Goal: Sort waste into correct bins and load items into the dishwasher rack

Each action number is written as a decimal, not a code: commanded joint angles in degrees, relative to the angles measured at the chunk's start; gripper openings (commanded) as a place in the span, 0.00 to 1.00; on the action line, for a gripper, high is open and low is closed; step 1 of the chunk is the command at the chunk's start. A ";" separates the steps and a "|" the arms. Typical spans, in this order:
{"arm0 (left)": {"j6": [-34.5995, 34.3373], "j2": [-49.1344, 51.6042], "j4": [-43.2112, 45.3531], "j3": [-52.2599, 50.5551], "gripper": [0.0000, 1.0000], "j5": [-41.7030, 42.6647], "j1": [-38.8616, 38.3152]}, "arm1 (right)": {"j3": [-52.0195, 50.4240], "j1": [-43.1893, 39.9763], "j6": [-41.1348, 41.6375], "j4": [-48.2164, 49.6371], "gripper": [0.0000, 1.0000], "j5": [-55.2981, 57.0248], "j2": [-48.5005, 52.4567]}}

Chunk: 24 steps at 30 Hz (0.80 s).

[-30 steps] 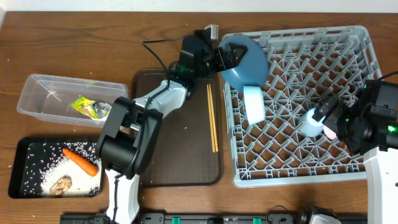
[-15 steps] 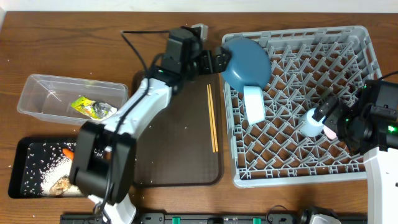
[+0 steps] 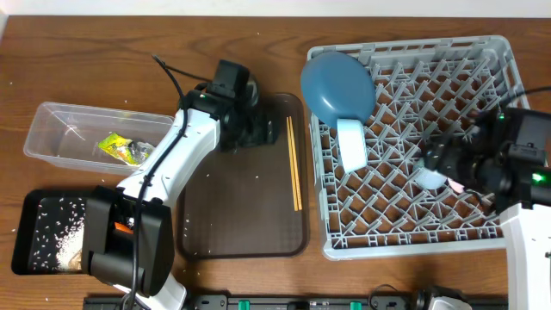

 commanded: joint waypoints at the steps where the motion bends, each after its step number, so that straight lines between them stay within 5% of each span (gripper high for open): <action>1: 1.36 -2.86 -4.48 0.39 0.82 -5.46 0.52 | 0.68 5.88 -5.81 1.14 0.75 -9.70 -0.15; 8: 1.01 -16.11 -17.22 0.39 0.81 -19.12 2.16 | 0.68 29.51 -4.96 10.88 0.70 -4.55 -0.13; 15: -3.19 -32.61 -23.39 0.39 0.96 -25.20 10.16 | 0.68 51.15 3.56 22.10 0.70 15.91 4.96; 24: -3.17 -42.29 -29.46 0.37 0.98 -25.35 17.77 | 0.79 56.72 16.31 35.52 0.58 23.71 26.99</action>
